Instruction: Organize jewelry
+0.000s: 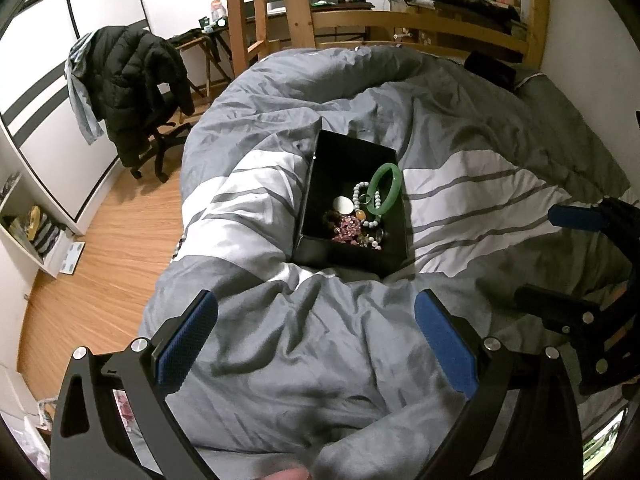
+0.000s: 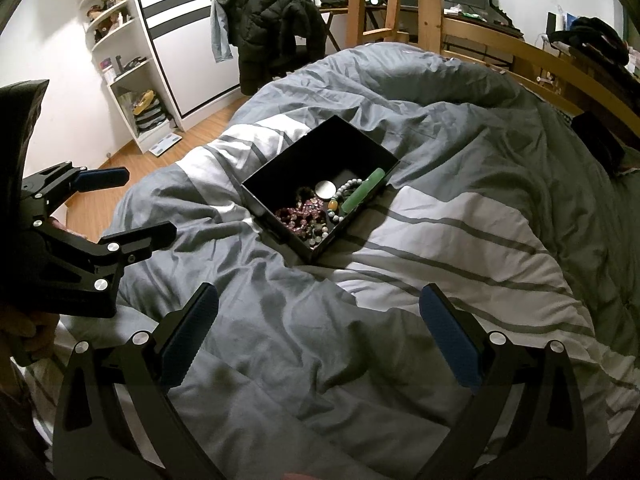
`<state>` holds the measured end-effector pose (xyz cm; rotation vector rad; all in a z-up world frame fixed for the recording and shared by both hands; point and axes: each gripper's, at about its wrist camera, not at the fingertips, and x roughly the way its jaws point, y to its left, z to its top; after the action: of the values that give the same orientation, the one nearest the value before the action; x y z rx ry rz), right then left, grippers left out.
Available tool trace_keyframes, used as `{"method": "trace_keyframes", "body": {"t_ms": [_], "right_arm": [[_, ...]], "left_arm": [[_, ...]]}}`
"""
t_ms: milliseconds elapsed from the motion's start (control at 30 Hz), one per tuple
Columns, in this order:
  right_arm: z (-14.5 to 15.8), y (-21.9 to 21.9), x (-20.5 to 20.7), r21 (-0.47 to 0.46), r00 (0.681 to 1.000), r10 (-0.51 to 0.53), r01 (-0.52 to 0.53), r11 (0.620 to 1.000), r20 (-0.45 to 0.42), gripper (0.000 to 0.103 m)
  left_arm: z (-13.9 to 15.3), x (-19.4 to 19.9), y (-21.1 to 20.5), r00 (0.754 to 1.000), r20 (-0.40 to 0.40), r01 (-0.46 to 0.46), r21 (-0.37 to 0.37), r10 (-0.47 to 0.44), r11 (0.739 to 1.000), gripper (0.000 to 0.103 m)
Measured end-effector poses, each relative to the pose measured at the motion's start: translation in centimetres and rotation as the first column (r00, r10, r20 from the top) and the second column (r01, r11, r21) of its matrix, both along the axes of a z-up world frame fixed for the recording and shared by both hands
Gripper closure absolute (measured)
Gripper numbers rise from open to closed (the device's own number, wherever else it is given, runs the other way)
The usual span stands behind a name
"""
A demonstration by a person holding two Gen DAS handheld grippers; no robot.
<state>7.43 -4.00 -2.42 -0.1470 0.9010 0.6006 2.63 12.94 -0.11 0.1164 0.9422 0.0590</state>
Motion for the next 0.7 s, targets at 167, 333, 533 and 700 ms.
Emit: {"method": "trace_keyframes", "body": {"t_ms": [167, 333, 533, 700], "right_arm": [[0.05, 0.07, -0.04, 0.005, 1.000, 0.003, -0.003, 1.000, 0.000, 0.004], [0.05, 0.15, 0.00, 0.006, 1.000, 0.004, -0.004, 1.000, -0.001, 0.004], [0.03, 0.14, -0.01, 0.005, 1.000, 0.004, -0.004, 1.000, 0.002, 0.004], [0.04, 0.13, 0.06, 0.008, 1.000, 0.002, -0.002, 1.000, 0.004, 0.004]], "left_arm": [[-0.01, 0.03, -0.01, 1.000, -0.002, 0.001, 0.001, -0.001, 1.000, 0.006], [-0.01, 0.06, 0.01, 1.000, -0.006, 0.005, 0.015, -0.005, 1.000, 0.006], [-0.09, 0.12, -0.11, 1.000, -0.012, 0.009, 0.022, -0.009, 1.000, 0.006], [-0.25, 0.12, 0.05, 1.000, -0.019, 0.003, 0.024, -0.002, 1.000, 0.006]]}}
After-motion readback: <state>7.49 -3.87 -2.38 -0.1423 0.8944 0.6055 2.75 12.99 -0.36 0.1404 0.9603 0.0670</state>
